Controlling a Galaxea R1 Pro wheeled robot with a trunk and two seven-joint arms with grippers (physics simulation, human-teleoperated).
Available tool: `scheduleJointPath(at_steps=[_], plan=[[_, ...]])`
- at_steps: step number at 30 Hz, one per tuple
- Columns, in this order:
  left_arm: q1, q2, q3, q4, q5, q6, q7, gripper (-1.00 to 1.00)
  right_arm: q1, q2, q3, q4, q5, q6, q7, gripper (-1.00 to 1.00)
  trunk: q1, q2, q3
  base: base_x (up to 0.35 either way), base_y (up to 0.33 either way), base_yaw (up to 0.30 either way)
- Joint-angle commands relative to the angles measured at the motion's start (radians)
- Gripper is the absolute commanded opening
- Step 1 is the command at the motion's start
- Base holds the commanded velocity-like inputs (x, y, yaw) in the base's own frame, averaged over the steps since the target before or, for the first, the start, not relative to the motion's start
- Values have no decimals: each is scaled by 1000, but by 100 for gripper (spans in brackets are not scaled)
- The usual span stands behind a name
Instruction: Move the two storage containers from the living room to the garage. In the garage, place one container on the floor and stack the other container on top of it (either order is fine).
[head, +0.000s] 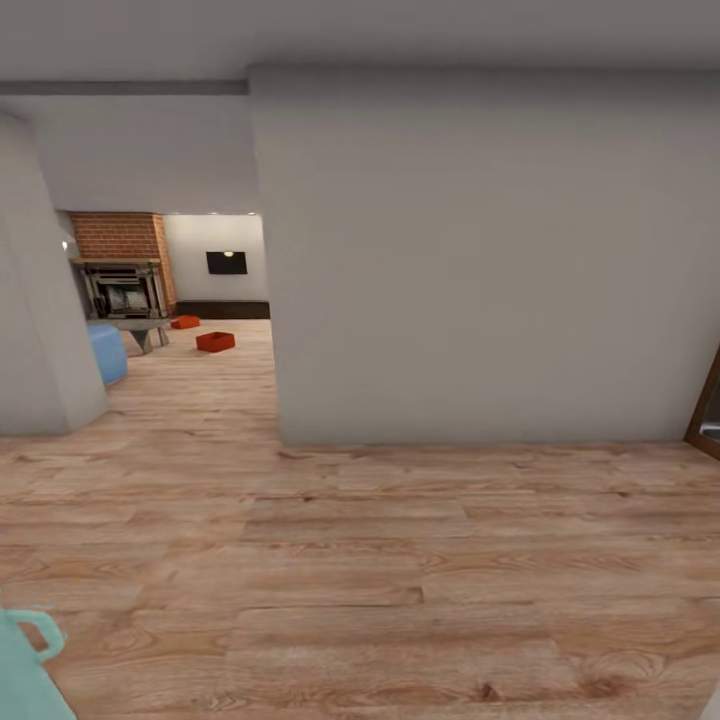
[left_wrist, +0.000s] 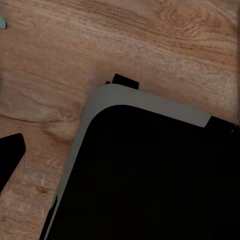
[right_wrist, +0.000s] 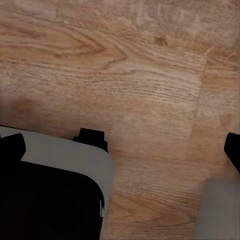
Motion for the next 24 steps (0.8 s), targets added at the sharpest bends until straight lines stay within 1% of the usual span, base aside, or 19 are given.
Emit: scheduleJointPath(at_steps=[1,13,24], plan=[[0,0,-1,-1,4,-2,1,100,-1,1,9,3,-9,-6,-1,100,1,-1,-1,326,75,0],[0,0,-1,-1,4,-2,1,100,-1,0,9,3,-9,-7,-1,100,1,-1,-1,326,74,0],[0,0,-1,-1,4,-2,1,100,-1,7,10,3,-9,-5,-1,100,1,-1,-1,326,74,0]])
